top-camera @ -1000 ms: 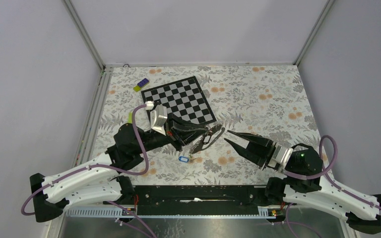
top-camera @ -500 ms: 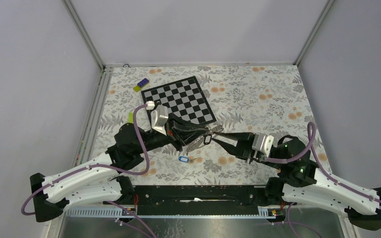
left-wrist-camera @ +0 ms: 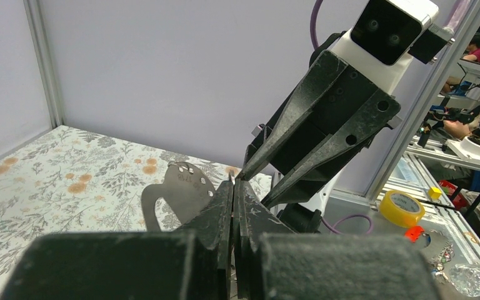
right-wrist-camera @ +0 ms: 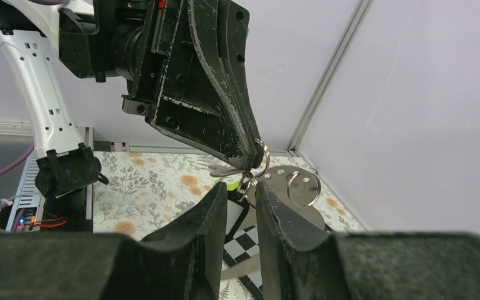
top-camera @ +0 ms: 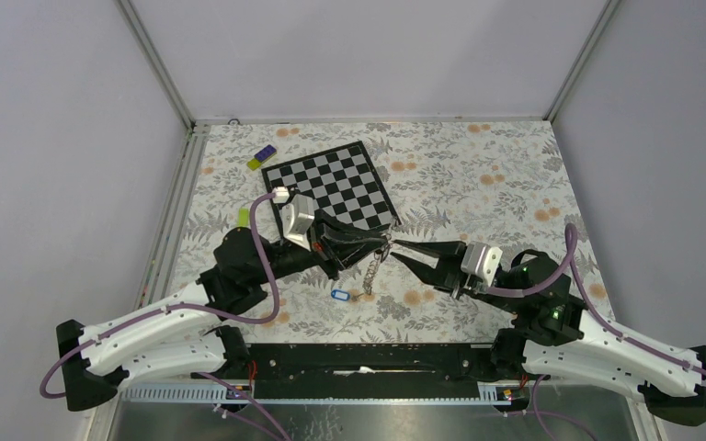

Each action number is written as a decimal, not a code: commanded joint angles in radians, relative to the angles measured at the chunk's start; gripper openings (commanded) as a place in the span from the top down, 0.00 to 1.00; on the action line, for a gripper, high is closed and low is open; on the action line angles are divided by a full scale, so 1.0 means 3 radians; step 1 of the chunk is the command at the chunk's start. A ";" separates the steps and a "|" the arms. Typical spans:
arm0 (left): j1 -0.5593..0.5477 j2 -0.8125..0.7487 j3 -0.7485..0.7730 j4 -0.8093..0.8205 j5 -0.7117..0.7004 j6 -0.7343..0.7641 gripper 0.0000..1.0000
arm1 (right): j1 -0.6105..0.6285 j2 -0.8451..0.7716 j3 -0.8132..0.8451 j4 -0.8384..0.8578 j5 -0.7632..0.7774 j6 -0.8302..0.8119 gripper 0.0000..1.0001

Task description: Remove the keys from the keyring

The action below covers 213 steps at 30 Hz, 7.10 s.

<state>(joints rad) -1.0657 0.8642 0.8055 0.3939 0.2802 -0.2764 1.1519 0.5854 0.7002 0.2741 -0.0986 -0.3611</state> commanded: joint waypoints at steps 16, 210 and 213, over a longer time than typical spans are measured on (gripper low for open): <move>0.0006 0.0005 0.0173 0.0222 0.0071 0.0022 1.00 | 0.0011 -0.0036 0.0091 0.0159 0.0141 0.0012 0.62; 0.0009 0.0095 0.0230 0.0117 -0.0010 -0.0034 1.00 | 0.0018 0.0066 0.0136 -0.0172 0.0221 0.0503 0.64; 0.0009 0.0095 0.0230 0.0125 -0.0006 -0.0044 1.00 | 0.0013 0.0093 0.0137 -0.0172 0.0221 0.0488 0.66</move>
<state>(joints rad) -1.0657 0.8944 0.8253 0.3527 0.2760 -0.2859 1.1519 0.6018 0.7330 0.1703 -0.0605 -0.1951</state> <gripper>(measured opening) 0.010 0.352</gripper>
